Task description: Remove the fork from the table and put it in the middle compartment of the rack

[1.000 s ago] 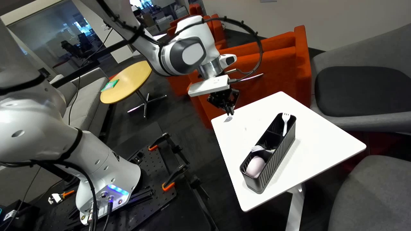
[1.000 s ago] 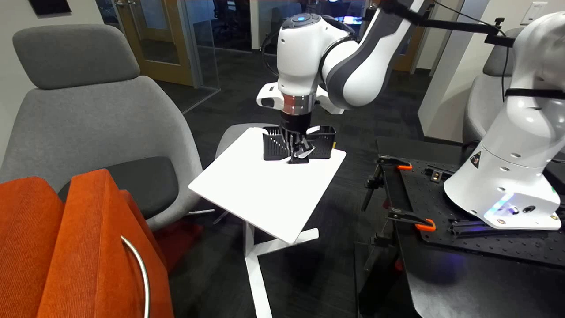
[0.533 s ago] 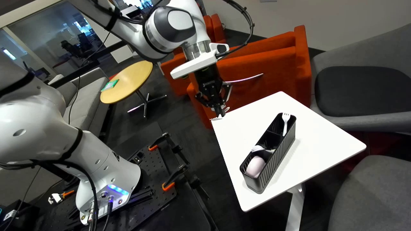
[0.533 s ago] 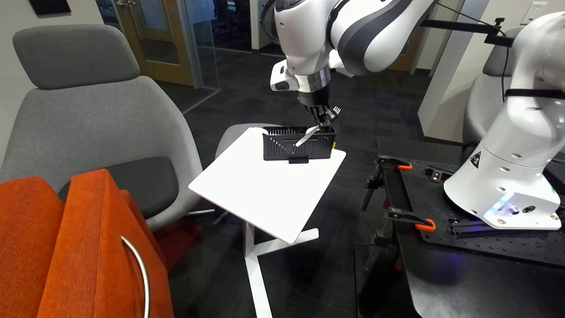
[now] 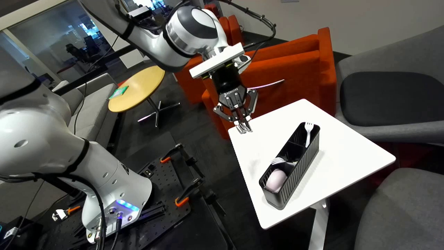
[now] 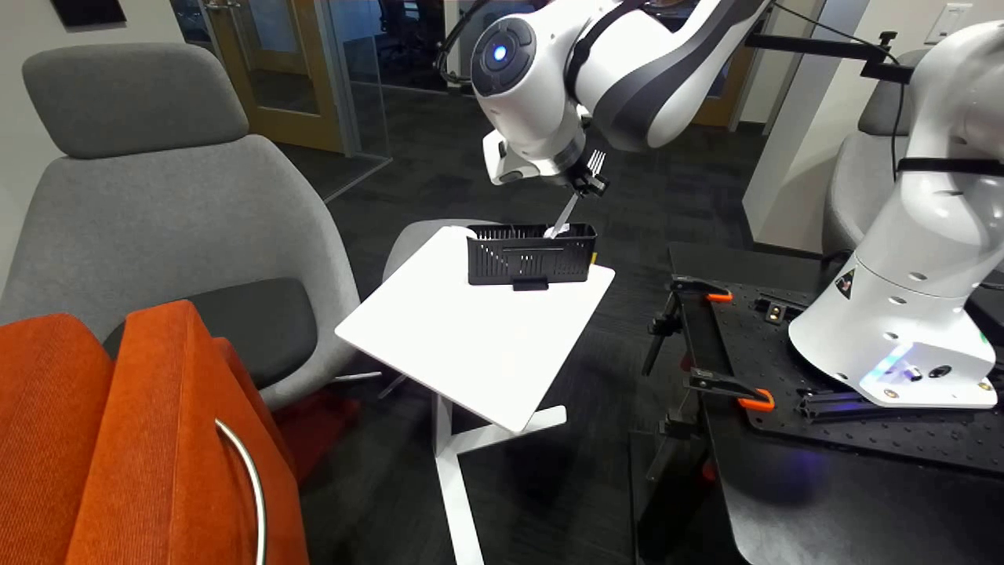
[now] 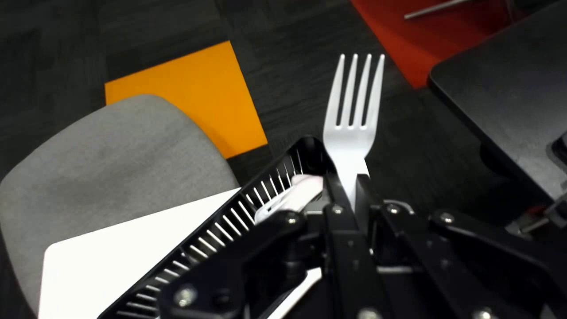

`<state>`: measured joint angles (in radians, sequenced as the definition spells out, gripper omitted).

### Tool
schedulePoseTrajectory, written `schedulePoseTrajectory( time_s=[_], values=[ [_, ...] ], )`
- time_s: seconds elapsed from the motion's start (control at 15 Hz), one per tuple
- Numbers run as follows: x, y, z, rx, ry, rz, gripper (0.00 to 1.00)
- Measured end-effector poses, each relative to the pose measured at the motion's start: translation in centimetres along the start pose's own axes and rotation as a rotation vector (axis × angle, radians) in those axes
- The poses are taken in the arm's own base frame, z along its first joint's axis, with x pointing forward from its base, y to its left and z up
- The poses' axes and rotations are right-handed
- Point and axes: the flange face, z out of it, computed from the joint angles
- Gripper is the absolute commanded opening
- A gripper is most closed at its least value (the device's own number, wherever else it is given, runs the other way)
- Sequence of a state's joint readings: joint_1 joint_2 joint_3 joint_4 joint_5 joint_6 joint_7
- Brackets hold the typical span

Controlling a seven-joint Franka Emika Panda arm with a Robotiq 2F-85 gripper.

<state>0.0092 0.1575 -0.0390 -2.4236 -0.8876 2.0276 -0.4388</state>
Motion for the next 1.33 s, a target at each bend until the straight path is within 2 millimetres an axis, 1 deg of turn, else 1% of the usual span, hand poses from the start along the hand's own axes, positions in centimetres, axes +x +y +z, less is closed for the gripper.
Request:
schedulePoseTrajectory(
  time_s=[0.07, 0.13, 0.33, 0.4, 0.6, 1.0, 1.2, 1.33],
  values=[
    [0.2, 0.1, 0.5, 0.0, -0.042, -0.032, 0.03],
    [0.4, 0.3, 1.0, 0.0, -0.083, -0.065, 0.1],
    [1.2, 0.6, 1.9, 0.011, -0.107, -0.096, 0.1],
    [1.3, 0.7, 2.0, 0.012, -0.108, -0.097, 0.03],
    [1.4, 0.8, 2.0, -0.008, -0.117, -0.098, 0.03],
    [1.0, 2.9, 1.1, -0.308, -0.247, -0.243, 0.03],
    [0.9, 3.5, 1.0, -0.388, -0.297, -0.325, 0.03],
    [1.1, 3.7, 1.4, -0.419, -0.324, -0.372, 0.03]
  ],
)
